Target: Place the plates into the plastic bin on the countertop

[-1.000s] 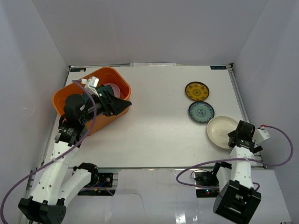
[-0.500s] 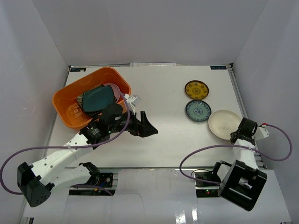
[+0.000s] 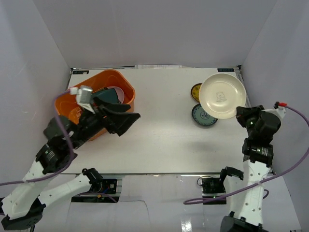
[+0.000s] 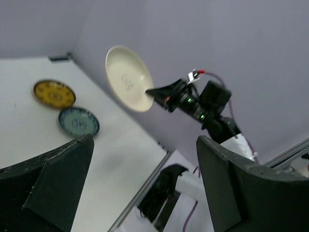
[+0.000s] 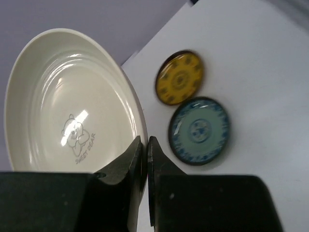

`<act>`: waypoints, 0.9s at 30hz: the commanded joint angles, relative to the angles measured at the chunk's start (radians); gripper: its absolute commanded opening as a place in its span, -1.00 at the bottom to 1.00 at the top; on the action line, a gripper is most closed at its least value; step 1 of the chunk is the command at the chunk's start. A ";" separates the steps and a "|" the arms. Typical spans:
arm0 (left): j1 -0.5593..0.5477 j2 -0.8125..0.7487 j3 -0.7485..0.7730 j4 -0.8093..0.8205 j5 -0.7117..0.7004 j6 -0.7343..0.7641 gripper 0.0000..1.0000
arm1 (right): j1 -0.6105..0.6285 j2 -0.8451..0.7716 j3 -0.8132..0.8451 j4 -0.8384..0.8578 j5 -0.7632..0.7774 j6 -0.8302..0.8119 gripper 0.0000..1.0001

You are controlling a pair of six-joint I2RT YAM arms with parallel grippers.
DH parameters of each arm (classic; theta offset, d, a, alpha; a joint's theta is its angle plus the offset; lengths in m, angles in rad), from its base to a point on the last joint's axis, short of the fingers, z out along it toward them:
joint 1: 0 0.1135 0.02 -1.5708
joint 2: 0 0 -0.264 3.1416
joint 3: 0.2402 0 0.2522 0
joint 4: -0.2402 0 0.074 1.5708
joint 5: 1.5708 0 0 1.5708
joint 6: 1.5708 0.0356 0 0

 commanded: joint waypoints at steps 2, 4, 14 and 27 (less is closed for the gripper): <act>-0.004 -0.063 0.049 -0.016 -0.166 0.025 0.96 | 0.484 0.184 0.207 0.156 -0.013 0.060 -0.84; -0.004 -0.061 0.065 -0.016 -0.197 0.034 0.96 | 0.726 0.373 0.379 0.167 0.240 -0.023 -0.84; -0.002 -0.100 0.056 -0.043 -0.301 0.080 0.96 | 1.198 1.457 1.532 -0.040 0.231 -0.245 -0.85; -0.002 -0.087 0.051 -0.074 -0.347 0.117 0.96 | 1.270 1.832 1.737 0.177 0.182 -0.186 -0.85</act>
